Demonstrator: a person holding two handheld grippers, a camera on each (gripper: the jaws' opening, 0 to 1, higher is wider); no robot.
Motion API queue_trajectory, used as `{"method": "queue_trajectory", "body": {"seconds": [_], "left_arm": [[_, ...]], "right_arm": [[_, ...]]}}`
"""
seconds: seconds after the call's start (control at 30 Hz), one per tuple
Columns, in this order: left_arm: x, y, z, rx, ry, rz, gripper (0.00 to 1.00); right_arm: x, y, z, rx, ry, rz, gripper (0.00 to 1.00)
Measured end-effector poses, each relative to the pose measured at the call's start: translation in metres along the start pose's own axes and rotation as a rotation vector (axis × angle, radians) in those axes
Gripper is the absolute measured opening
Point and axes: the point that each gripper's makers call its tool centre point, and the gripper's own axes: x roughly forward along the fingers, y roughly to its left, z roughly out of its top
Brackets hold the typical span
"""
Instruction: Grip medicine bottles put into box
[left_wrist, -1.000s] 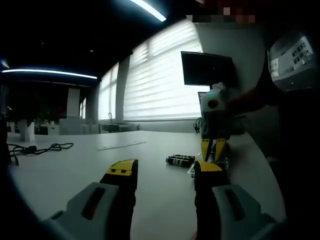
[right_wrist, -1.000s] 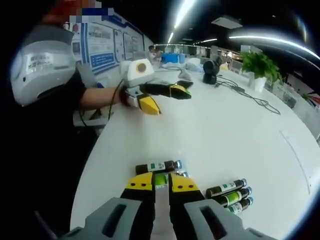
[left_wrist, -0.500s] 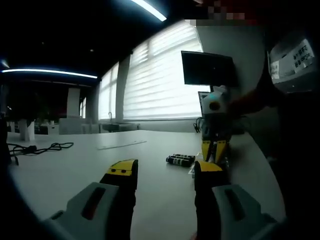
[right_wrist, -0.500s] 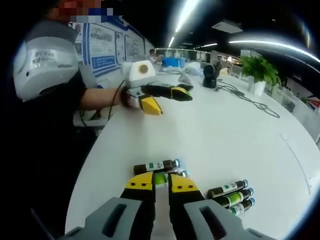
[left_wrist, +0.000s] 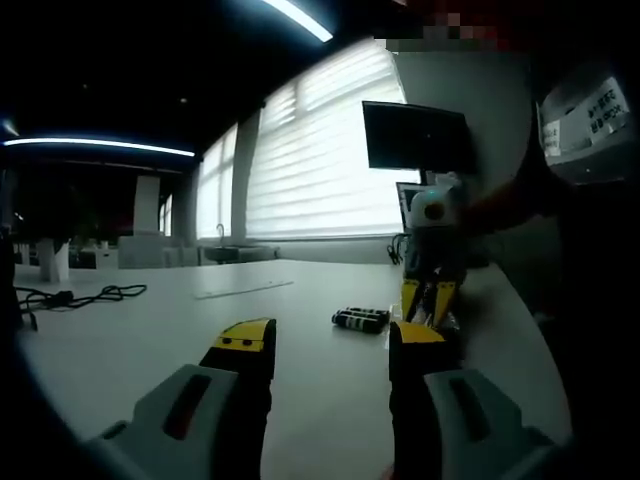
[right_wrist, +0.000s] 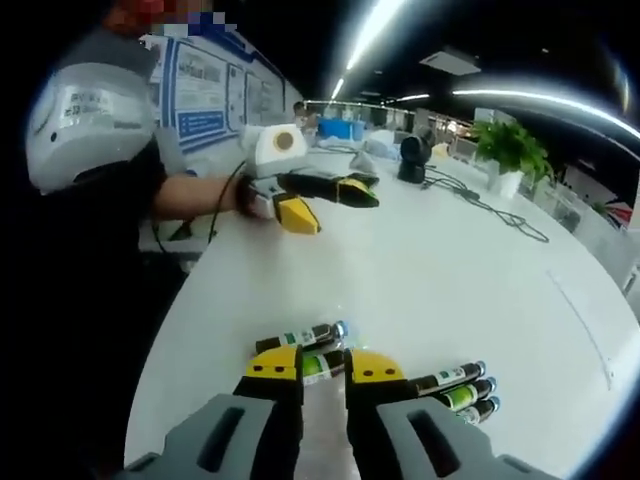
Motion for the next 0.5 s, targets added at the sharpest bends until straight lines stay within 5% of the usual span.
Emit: {"method": "queue_trajectory", "body": {"seconds": [0.3,0.5], "left_arm": [[0.000,-0.001,0.001,0.004,-0.003,-0.002,0.38],[0.000,-0.002,0.001,0.005,-0.004,-0.004,0.38]], "right_arm": [[-0.028,-0.040,0.013,0.011,-0.011,-0.092,0.18],[-0.032,-0.059,0.004,-0.010,0.036,-0.122,0.20]]}}
